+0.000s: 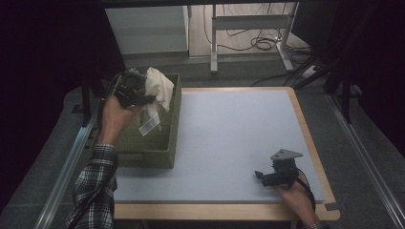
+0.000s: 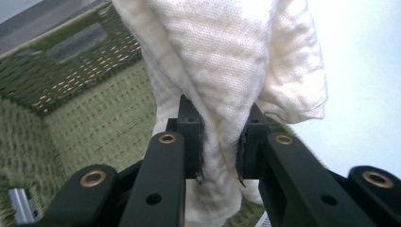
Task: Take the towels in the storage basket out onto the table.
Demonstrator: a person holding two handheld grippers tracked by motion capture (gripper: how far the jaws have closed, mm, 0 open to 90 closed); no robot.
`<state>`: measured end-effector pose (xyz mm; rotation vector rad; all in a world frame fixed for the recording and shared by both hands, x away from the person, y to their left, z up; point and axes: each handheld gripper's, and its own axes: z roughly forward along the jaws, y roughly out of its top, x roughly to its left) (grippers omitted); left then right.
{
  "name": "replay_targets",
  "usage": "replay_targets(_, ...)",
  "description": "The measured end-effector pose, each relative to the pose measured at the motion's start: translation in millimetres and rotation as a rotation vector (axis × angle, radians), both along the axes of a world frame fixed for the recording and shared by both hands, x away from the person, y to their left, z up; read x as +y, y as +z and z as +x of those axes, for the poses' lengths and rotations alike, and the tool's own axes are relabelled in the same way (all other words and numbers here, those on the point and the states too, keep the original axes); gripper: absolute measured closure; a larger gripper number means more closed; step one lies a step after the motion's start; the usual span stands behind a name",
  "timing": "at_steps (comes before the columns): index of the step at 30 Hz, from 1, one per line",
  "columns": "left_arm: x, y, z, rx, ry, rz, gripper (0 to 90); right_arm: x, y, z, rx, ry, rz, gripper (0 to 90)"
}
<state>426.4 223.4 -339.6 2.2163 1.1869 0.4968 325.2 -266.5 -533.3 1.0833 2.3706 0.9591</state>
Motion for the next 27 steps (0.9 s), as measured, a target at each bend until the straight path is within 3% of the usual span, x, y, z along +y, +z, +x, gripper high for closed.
replay_targets(17, -54.9, 13.5, 9.8, 0.017, -0.094, 0.019, 76.2, 0.3, 0.2, -0.2, 0.005, -0.002, 0.004, 2.9)
replay_targets(27, -98.3, 10.5, 20.1, 0.014, -0.152, -0.005, 76.1, 0.3, 0.2, -0.3, 0.007, -0.001, 0.004, 3.0)
